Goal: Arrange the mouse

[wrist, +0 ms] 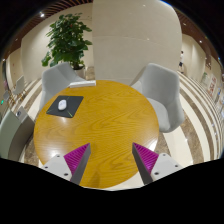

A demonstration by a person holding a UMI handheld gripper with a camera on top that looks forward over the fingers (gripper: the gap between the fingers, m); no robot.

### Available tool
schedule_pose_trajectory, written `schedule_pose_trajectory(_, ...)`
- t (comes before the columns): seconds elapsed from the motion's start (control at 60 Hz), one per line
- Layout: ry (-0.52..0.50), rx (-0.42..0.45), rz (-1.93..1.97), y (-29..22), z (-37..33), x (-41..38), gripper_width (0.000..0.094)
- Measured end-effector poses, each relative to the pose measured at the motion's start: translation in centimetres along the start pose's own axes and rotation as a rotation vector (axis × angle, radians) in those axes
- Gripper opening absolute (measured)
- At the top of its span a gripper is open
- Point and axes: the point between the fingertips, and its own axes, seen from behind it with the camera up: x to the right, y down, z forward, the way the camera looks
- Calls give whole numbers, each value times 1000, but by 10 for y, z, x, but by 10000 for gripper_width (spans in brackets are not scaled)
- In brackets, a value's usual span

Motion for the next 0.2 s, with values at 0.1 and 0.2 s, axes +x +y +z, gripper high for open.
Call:
schedule_pose_trajectory(0.1, -7, 20, -9, 5, -12, 5, 868)
schedule_pose_trajectory(0.2, -19, 33, -5, 10, -19, 2, 865)
